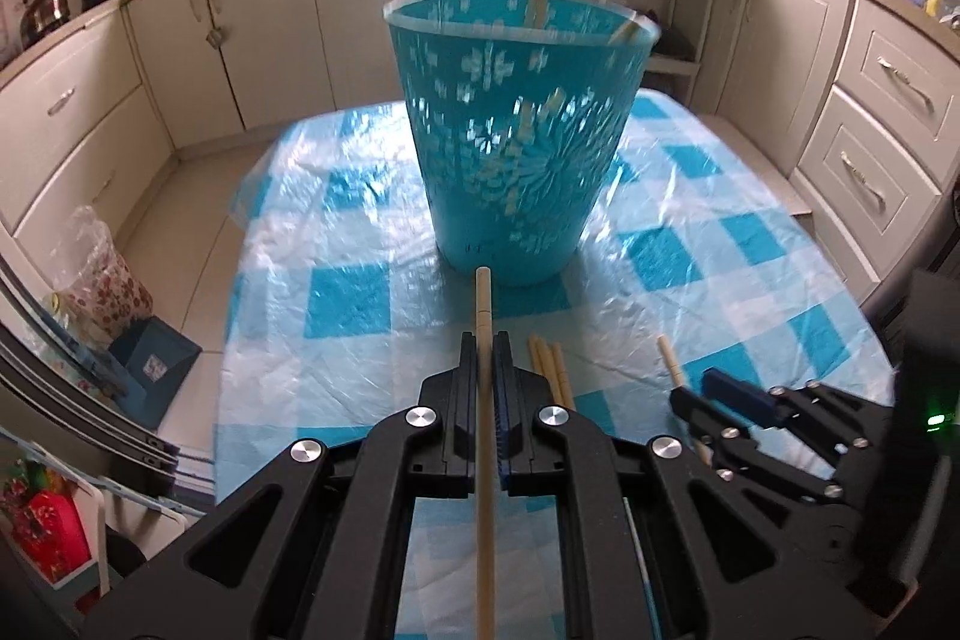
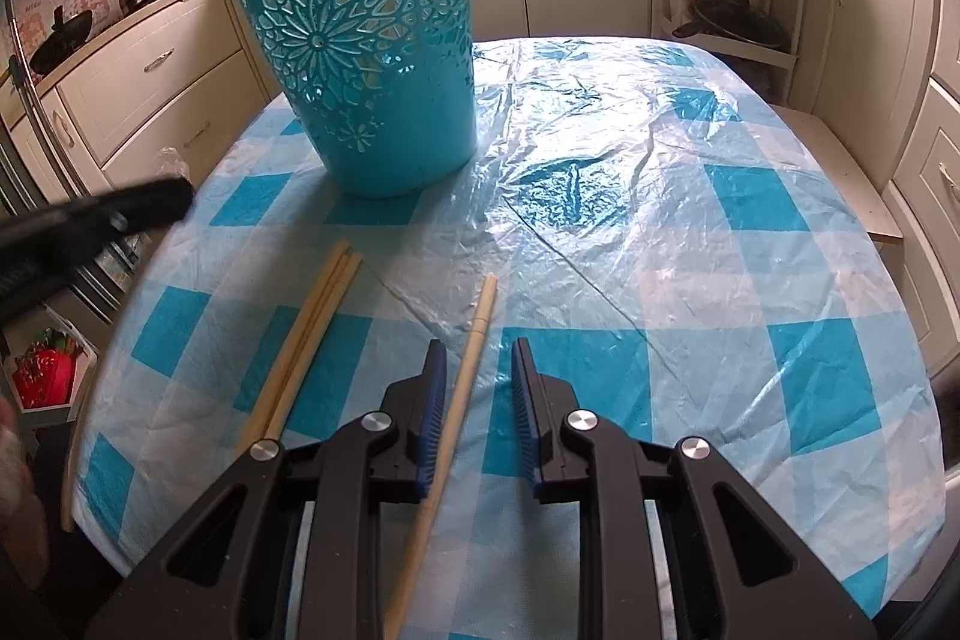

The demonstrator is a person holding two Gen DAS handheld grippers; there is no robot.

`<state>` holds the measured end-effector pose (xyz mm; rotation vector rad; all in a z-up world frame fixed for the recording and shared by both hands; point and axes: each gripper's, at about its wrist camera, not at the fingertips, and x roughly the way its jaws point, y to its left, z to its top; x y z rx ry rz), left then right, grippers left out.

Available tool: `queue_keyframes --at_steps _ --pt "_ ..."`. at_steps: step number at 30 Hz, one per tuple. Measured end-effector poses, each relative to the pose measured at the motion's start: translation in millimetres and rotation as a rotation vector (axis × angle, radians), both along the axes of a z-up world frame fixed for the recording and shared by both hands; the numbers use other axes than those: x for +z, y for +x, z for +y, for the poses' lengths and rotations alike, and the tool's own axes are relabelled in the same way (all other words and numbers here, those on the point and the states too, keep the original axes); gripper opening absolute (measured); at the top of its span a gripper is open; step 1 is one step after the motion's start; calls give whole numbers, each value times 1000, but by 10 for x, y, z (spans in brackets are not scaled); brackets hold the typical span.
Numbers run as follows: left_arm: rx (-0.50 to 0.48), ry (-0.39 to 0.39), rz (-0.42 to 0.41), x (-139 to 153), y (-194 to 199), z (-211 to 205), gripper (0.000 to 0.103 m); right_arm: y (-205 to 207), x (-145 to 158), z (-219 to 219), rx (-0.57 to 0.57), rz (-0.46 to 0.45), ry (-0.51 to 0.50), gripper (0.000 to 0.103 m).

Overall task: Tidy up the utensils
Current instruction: 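Lift the chopstick with the left gripper and carry it over the teal basket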

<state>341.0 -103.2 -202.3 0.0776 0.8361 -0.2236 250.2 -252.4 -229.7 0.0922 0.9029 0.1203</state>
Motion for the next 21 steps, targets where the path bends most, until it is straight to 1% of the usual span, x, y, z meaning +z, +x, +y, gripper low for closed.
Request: queue_keyframes --at_steps 5,7,9,11,14,15,21 --pt "-3 -28 -42 249 -125 13 5 -20 2 -9 0 0 -2 23" --pt "-4 -66 -64 399 -179 63 5 -28 3 -18 -1 0 1 23" --pt "-11 -122 -107 590 -217 134 5 -41 -1 -22 -4 1 7 23" --pt "-15 -173 -177 843 -248 209 5 -46 -3 -38 -8 3 18 23" --pt "-10 -216 -265 1129 -231 283 5 -42 -7 -55 -11 6 33 24" --pt "-1 -229 -302 1247 -196 307 5 -42 -6 -55 -11 6 38 24" --pt "50 -311 -436 1685 127 342 5 -31 -9 -72 -14 10 67 27"
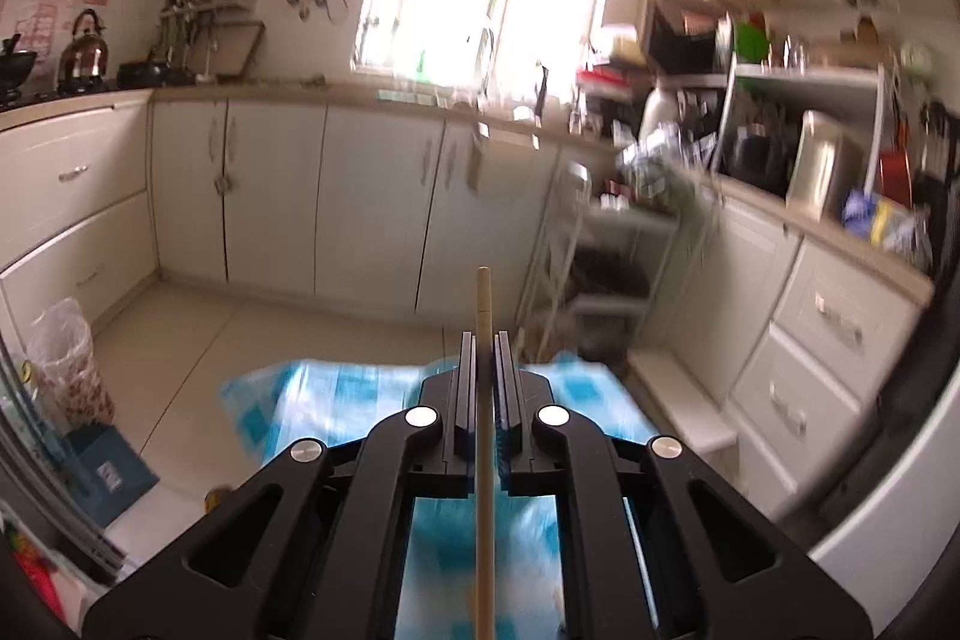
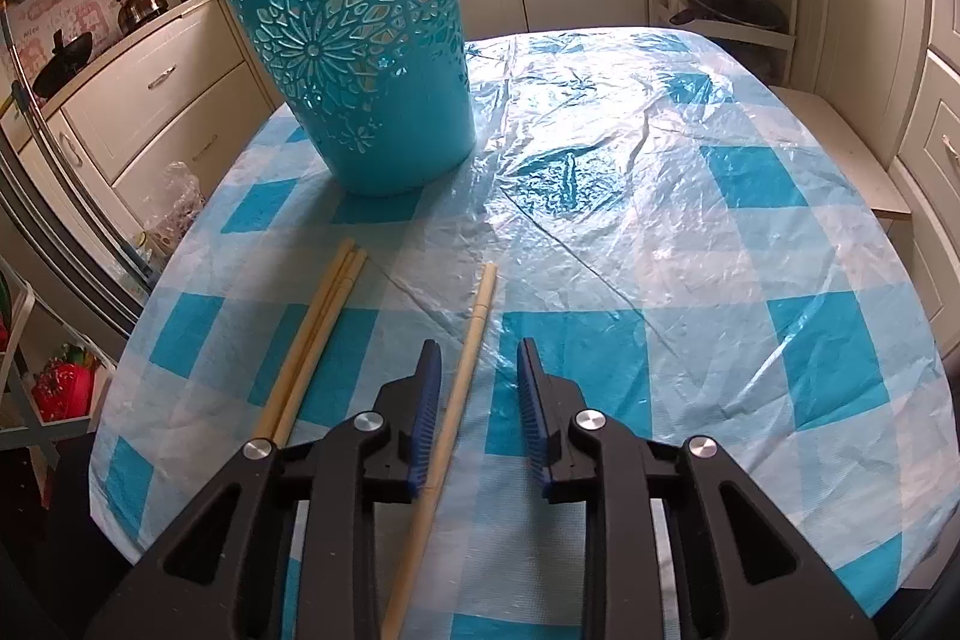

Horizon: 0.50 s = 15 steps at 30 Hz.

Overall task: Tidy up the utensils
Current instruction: 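Lift the chopstick with the left gripper and carry it over the teal basket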

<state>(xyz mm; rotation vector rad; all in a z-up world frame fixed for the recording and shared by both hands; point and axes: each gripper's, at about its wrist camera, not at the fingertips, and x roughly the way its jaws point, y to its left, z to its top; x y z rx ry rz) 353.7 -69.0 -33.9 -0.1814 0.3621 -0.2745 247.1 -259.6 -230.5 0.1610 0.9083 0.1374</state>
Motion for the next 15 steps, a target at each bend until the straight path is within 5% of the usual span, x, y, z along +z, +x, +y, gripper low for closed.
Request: queue_keyframes --at_steps 6,15 --pt "48 -77 -95 236 450 -55 5 -6 3 2 9 -2 15 30" --pt "136 -143 -112 -6 1167 -165 5 21 5 42 33 -9 6 35"
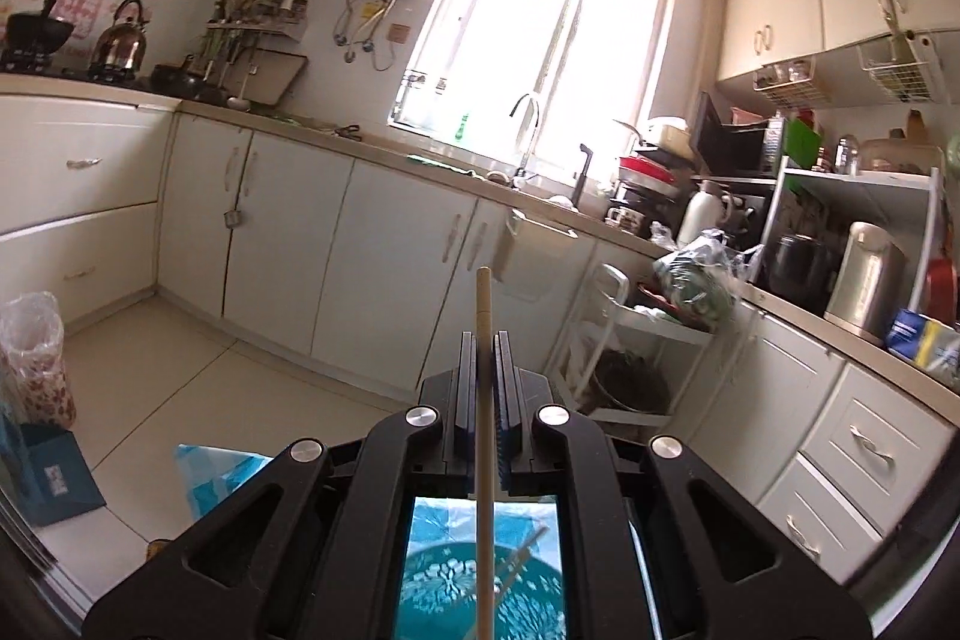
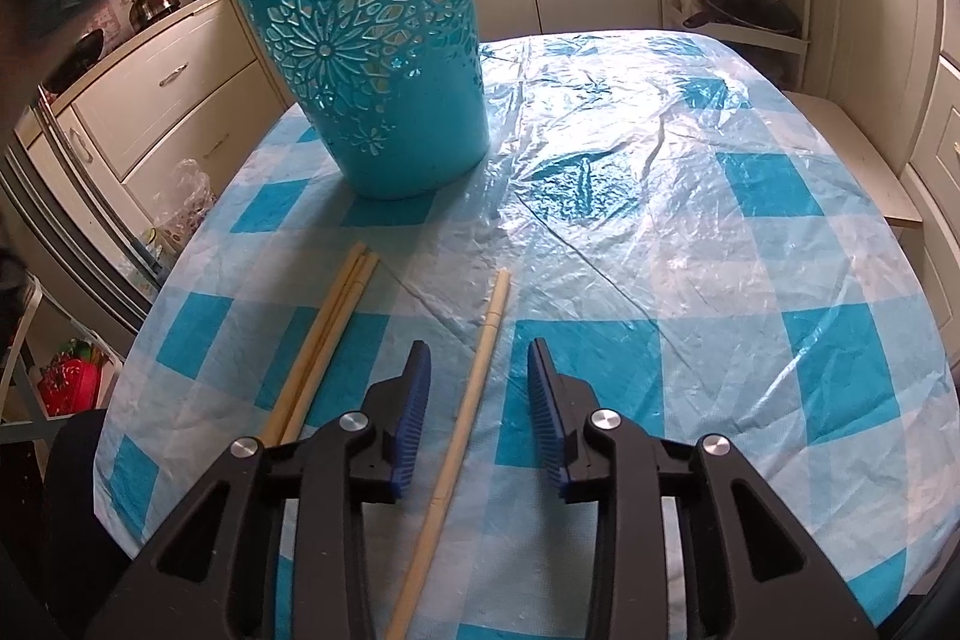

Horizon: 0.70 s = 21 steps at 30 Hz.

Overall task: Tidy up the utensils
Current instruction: 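Lift the chopstick with the left gripper and carry it over the teal basket, then open the left gripper to drop the chopstick into the basket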

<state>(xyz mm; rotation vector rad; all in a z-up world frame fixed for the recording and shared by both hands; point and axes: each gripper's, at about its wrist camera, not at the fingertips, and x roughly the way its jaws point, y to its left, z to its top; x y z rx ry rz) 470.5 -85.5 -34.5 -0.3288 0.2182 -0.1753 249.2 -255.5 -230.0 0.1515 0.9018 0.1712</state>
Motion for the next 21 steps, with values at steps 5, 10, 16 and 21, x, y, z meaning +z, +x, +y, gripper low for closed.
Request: queue_keyframes --at_steps 5,10,16,21 --pt "28 -11 26 -247 250 -11 5 8 0 7 11 1 3 38" --pt "37 5 26 -442 271 -52 5 25 0 -9 11 4 13 39" --pt "21 49 49 -567 230 -119 5 28 2 -6 10 4 13 39" --pt "2 127 114 -668 186 -196 5 32 5 -10 10 5 15 39"
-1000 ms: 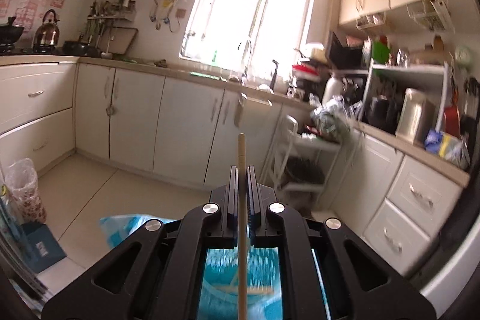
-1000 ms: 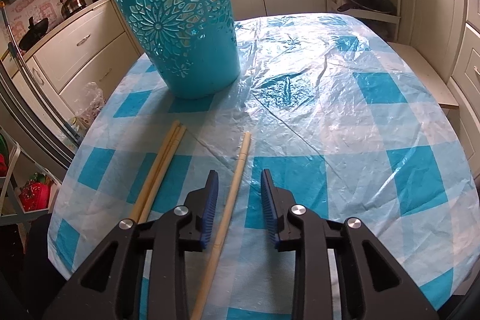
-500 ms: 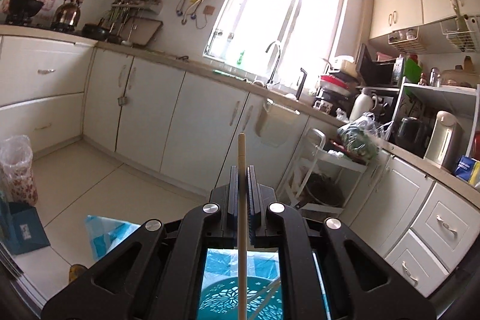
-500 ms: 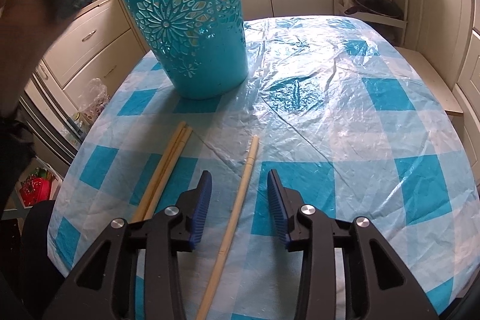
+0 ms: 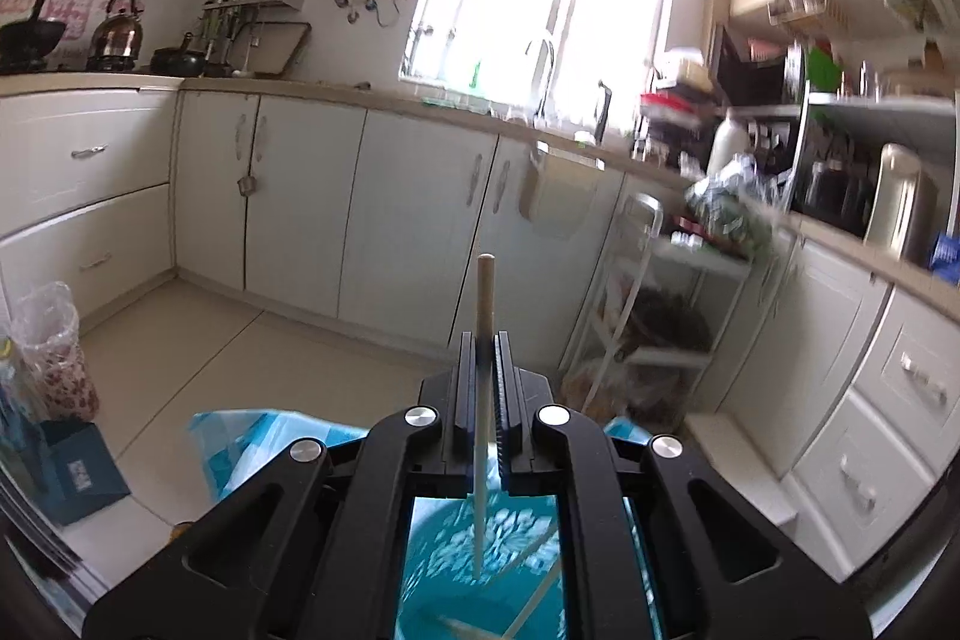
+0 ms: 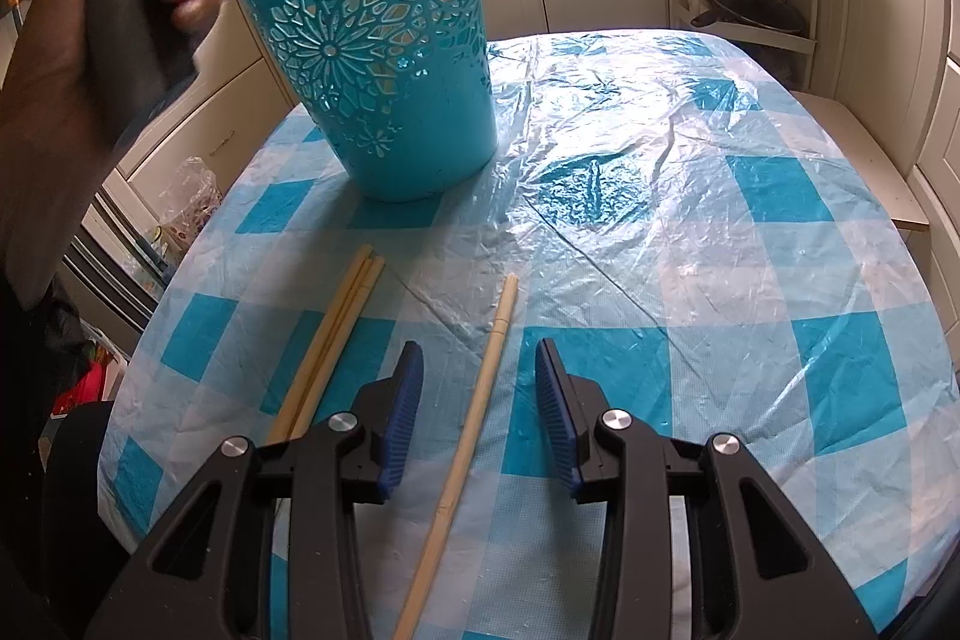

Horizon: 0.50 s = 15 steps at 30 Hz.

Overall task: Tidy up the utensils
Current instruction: 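Open the left gripper to drop the chopstick into the basket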

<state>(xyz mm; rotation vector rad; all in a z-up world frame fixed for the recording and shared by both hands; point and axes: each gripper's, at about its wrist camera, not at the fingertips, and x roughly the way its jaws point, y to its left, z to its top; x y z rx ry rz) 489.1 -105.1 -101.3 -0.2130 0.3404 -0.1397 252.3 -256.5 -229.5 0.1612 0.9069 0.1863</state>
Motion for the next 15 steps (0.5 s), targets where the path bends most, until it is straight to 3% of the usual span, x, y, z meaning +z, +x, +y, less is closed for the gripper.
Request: queue_keyframes --at_steps 4,8,11,15 --pt "-17 39 40 -69 -161 8 10 -9 1 -4 -4 1 4 39" --pt "16 55 34 -76 -485 153 51 -17 -2 -26 -9 3 14 39" --pt "50 75 13 -113 -856 323 64 -30 -4 -54 -18 6 30 39" --pt "84 142 28 -377 -1354 532 79 -48 -2 -21 -27 -1 8 39"
